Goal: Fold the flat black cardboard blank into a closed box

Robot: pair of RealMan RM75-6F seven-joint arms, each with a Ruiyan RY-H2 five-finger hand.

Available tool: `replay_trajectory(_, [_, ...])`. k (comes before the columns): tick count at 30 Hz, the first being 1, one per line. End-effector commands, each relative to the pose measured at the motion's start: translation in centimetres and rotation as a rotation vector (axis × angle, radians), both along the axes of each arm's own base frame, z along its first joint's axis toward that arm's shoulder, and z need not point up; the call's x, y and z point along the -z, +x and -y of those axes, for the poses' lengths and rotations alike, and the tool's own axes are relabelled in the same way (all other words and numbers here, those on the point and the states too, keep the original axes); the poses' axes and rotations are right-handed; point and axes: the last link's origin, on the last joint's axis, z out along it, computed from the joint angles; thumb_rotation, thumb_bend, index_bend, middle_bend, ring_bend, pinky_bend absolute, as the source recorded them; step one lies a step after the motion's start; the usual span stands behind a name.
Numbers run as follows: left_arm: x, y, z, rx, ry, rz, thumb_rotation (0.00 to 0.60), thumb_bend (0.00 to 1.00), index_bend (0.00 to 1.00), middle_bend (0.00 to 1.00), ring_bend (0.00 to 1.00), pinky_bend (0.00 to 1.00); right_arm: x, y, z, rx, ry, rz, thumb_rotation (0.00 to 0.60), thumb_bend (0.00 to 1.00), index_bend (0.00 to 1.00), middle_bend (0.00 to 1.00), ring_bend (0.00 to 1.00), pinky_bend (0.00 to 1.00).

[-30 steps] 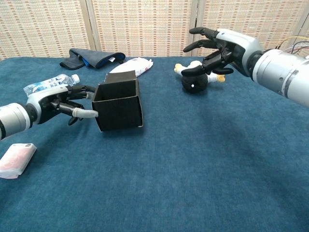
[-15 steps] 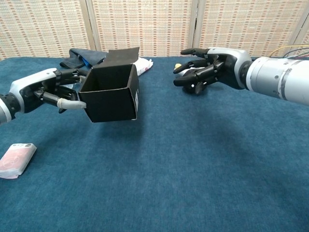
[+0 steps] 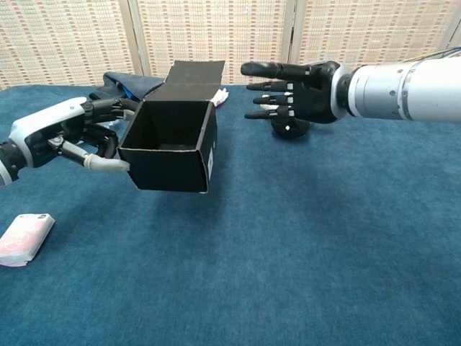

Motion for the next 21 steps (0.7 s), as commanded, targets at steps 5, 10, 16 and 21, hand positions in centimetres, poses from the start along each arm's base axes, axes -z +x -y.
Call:
replay_trajectory(5, [0.4,1.3,0.6,0.044,-0.013,0.005,0.6,0.11,0.31,0.34,0.62,0.74,1.3,-0.2,1.0,0.067,0.034,0.115,0.6,0.0,0.0,0.0,0.0,0.17])
replay_trajectory(10, [0.7,1.9,0.8,0.058,-0.021,0.004,0.6,0.11,0.31,0.34,0.62,0.74,2.0,0.1,1.3,0.081,0.054,0.151,0.6,0.0,0.0,0.0,0.0,0.17])
replay_trajectory(16, [1.2,2.2,0.9,0.065,-0.044,-0.01,0.6,0.11,0.31,0.34,0.62,0.74,2.4,0.6,1.5,0.075,0.069,0.18,0.6,0.0,0.0,0.0,0.0,0.17])
replay_trajectory(21, [1.6,2.3,1.0,0.069,-0.058,-0.026,0.6,0.11,0.31,0.34,0.62,0.74,2.4,0.9,1.9,0.067,0.074,0.204,0.6,0.0,0.0,0.0,0.0,0.17])
